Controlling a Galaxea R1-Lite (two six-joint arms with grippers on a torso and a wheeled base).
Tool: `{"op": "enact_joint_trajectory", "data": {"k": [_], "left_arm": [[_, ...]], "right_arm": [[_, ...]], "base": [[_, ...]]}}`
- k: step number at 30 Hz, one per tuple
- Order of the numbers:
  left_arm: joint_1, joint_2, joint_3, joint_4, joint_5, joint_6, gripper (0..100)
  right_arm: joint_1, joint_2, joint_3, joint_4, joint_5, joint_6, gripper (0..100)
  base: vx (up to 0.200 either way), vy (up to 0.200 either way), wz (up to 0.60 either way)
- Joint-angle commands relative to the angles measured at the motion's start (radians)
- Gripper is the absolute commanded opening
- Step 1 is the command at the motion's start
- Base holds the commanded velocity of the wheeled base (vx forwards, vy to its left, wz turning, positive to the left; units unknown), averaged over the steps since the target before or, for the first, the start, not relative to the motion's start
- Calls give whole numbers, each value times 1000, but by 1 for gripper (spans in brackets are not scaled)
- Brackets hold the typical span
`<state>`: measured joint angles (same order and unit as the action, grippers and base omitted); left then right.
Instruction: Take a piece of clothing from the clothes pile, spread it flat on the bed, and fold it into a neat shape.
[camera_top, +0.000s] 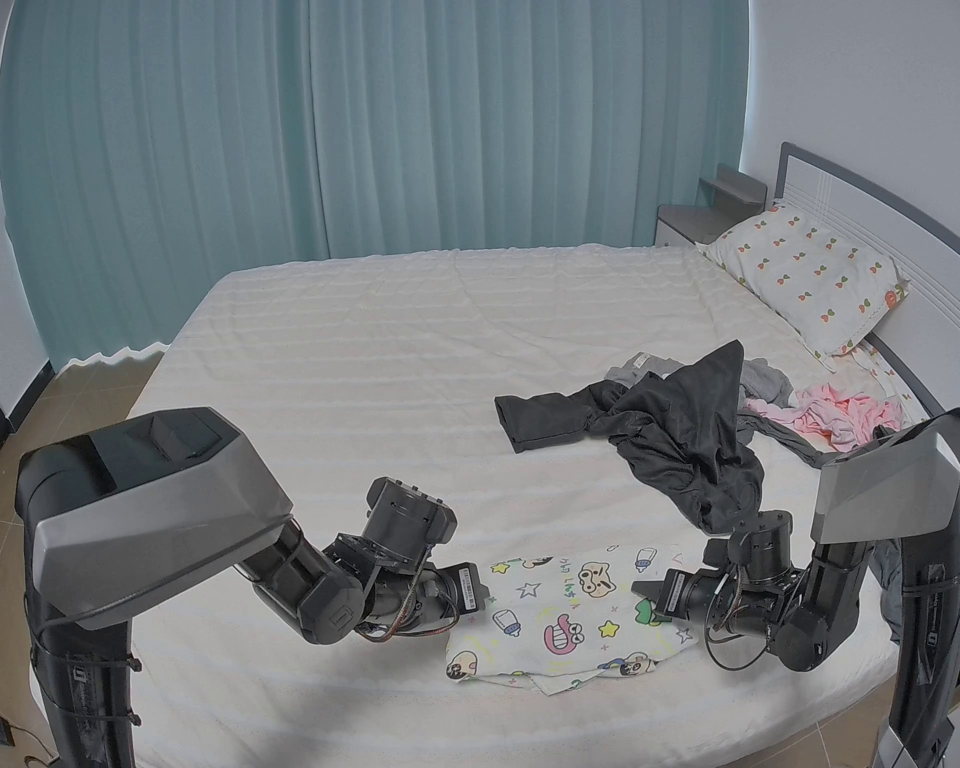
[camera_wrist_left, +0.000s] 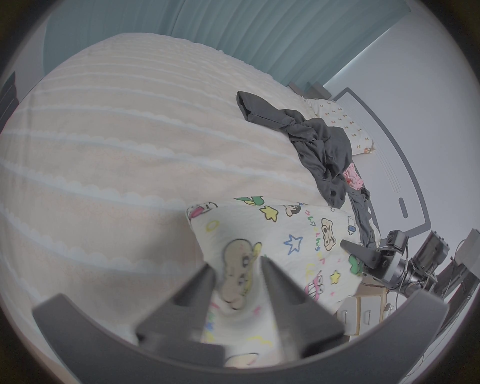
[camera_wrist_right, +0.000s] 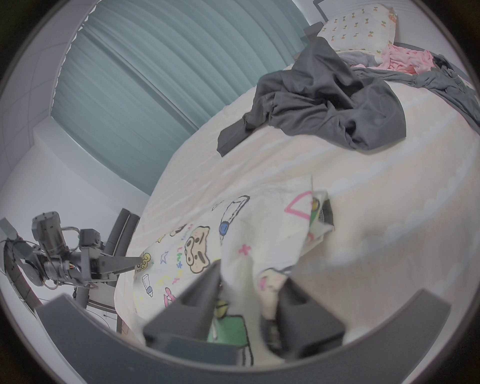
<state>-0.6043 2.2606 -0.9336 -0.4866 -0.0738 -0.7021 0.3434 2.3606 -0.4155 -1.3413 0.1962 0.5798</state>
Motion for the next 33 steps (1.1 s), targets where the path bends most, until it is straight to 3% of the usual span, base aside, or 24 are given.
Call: {"op": "enact_joint_trajectory", "data": {"k": [1, 7, 12, 16, 21, 24, 26, 29, 32, 33], "left_arm": [[3, 2, 39, -10, 5, 3, 100], [38, -36, 134, -29, 11, 10, 100], [67, -133, 248, -158, 22, 12, 100], [75, -222, 349, -277, 91, 12, 100], [67, -345, 441, -357, 229, 12, 100], [66, -429, 484, -374, 264, 10, 100], [64, -578, 529, -366, 313, 10, 100], [64, -711, 547, -340, 459, 21, 100], [58, -846, 565, -267, 617, 107, 100], [58, -854, 567, -264, 623, 112, 100]], "right_arm": [[-9, 54, 4, -1, -6, -17, 100], [-73, 39, 46, -18, -54, -43, 100], [-126, -67, 176, -147, -69, -49, 100], [-139, -190, 325, -225, -70, -72, 100], [-155, -360, 416, -220, -104, -83, 100], [-156, -457, 416, -203, -132, -74, 100], [-162, -627, 416, -125, -192, -86, 100], [-162, -831, 416, -15, -202, -133, 100], [-169, -1063, 416, 175, -207, -202, 100], [-169, -1075, 416, 185, -207, -205, 100]], "base": [[0, 0, 0], [0, 0, 0], [0, 0, 0], [0, 0, 0], [0, 0, 0], [0, 0, 0], [0, 0, 0], [0, 0, 0], [0, 0, 0], [0, 0, 0]]}}
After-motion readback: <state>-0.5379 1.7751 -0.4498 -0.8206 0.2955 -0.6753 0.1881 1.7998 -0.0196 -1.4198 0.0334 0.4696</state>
